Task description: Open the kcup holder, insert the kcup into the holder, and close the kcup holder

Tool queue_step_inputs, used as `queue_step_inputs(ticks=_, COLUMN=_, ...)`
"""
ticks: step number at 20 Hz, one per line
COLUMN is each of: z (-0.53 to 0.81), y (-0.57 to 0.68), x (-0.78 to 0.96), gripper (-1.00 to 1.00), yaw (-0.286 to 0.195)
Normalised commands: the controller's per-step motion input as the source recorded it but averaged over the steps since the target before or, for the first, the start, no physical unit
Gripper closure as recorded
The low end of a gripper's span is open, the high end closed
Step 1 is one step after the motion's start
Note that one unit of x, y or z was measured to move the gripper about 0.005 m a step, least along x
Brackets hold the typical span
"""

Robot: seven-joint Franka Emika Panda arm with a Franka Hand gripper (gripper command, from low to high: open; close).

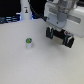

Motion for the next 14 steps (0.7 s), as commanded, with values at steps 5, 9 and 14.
queue_step_inputs(ticks=5, z=0.26, y=-0.43, x=-0.22, gripper=-1.0, yaw=-0.262)
queue_step_inputs(ticks=9, z=0.14, y=-0.41, x=-0.39, gripper=-1.0, yaw=-0.243)
queue_step_inputs(ticks=14, z=0.04, y=-0.4, x=-0.45, gripper=-1.0, yaw=-0.239)
